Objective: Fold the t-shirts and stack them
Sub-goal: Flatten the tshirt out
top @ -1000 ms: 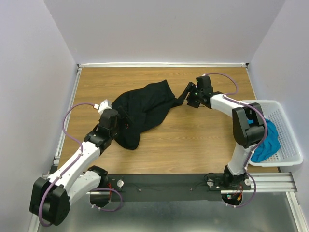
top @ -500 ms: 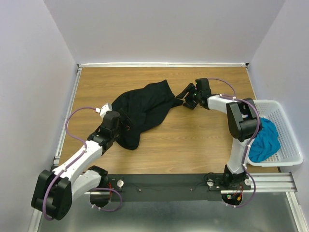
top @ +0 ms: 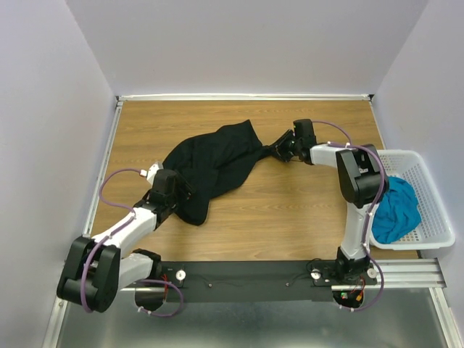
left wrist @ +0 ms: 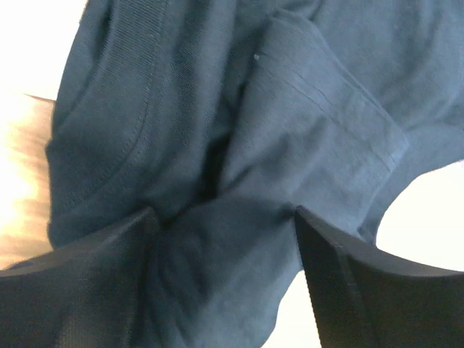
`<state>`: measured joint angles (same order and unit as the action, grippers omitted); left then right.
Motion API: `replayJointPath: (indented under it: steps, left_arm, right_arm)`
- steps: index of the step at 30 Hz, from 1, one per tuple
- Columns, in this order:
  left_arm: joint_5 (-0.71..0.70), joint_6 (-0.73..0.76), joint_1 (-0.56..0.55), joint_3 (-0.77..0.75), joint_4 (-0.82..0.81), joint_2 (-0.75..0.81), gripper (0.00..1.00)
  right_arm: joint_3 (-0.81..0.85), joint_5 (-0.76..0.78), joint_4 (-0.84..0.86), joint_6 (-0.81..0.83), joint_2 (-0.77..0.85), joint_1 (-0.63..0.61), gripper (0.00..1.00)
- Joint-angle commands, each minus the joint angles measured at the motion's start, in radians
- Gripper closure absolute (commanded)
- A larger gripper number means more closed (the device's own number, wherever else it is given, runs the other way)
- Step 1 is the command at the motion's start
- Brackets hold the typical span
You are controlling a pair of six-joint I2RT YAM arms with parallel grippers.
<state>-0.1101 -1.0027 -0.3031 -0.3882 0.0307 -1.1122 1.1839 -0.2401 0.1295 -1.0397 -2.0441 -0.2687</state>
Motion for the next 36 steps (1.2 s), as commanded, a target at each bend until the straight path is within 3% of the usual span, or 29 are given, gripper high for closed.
replayJointPath:
  steps: [1, 3, 5, 9, 12, 19, 22, 25, 26, 27, 30, 32, 36]
  left_arm:
    - [0.026, 0.033, 0.036, -0.006, -0.021, -0.075, 0.21]
    - [0.024, 0.058, 0.05, -0.029, -0.022, -0.113, 0.34]
    - [0.012, 0.084, 0.068, -0.054, -0.02, -0.149, 0.49]
    - [-0.008, 0.137, 0.094, -0.109, -0.012, -0.216, 0.71]
    - [-0.055, 0.203, 0.119, -0.196, 0.017, -0.289, 0.77]
    - [-0.12, 0.407, 0.156, -0.454, 0.035, -0.452, 0.78]
    - [-0.082, 0.547, 0.154, -0.532, 0.008, -0.468, 0.64]
    - [-0.123, 0.558, 0.134, -0.557, 0.066, -0.43, 0.38]
    - [-0.161, 0.559, 0.107, -0.549, 0.08, -0.381, 0.23]
    - [-0.174, 0.55, 0.093, -0.542, 0.096, -0.35, 0.19]
    - [-0.194, 0.51, 0.023, -0.5, 0.132, -0.255, 0.15]
    - [-0.246, 0.509, -0.083, -0.495, 0.152, -0.199, 0.15]
    - [-0.275, 0.584, -0.188, -0.535, 0.172, -0.248, 0.18]
  right_arm:
    - [-0.021, 0.024, -0.062, 0.017, -0.068, 0.02, 0.73]
    - [-0.023, 0.027, -0.062, 0.027, -0.076, 0.037, 0.88]
    - [-0.029, 0.032, -0.064, 0.036, -0.076, 0.052, 0.96]
    - [-0.065, 0.042, -0.064, 0.055, -0.056, 0.083, 0.99]
    - [-0.113, 0.062, -0.068, 0.07, -0.004, 0.115, 0.99]
    - [-0.361, 0.091, -0.114, 0.105, 0.215, 0.172, 0.99]
    - [-0.486, 0.079, -0.123, 0.116, 0.339, 0.172, 0.99]
    - [-0.575, 0.068, -0.126, 0.138, 0.427, 0.172, 0.99]
    - [-0.599, 0.068, -0.155, 0.157, 0.48, 0.172, 0.99]
    - [-0.606, 0.067, -0.162, 0.168, 0.501, 0.172, 0.99]
    - [-0.603, 0.087, -0.205, 0.223, 0.553, 0.174, 0.99]
    - [-0.584, 0.102, -0.237, 0.262, 0.57, 0.172, 0.99]
    - [-0.564, 0.114, -0.258, 0.288, 0.59, 0.172, 0.99]
